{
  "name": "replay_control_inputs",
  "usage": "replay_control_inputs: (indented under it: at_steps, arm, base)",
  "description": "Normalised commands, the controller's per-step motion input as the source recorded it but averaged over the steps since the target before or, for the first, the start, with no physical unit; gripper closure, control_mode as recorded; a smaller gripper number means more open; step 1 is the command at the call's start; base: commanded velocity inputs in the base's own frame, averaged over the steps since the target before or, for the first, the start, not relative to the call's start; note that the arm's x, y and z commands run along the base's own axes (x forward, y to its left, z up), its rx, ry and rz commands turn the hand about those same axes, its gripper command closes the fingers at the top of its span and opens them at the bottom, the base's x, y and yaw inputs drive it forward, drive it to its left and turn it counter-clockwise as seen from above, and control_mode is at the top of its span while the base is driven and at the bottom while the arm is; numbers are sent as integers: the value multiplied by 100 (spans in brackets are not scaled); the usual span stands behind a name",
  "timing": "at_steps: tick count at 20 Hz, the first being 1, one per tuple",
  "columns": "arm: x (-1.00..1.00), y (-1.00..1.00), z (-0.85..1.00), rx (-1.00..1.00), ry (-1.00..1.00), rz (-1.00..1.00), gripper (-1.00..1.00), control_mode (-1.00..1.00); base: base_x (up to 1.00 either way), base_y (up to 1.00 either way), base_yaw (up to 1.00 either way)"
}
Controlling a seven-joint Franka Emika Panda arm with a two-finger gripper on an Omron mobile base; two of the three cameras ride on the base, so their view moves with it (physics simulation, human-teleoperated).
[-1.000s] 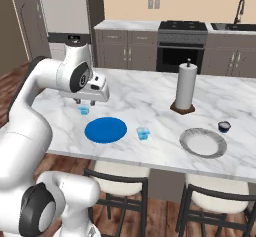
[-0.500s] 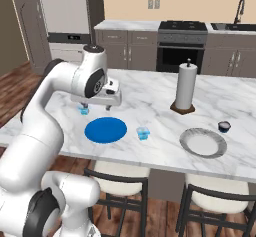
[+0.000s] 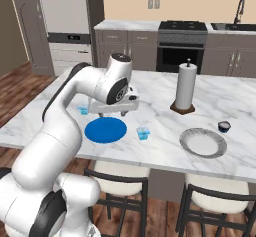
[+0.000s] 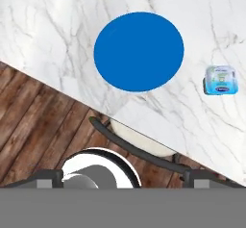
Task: Place two yogurt containers on each plate.
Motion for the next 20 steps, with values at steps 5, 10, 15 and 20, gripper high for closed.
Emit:
replay_control_inputs:
  at_steps: [5, 10, 15, 20]
  arm:
    - [7, -47, -24, 0, 0, 22, -100, -100]
    - [17, -30, -27, 0, 0, 11, -100, -100]
    - [20, -20, -33, -1, -3, 3, -100, -100]
    - [29, -5, -40, -1, -1, 0, -100, -100]
  base:
    - [0, 0, 0]
    - [0, 0, 0]
    - [0, 0, 0]
    - [0, 0, 0]
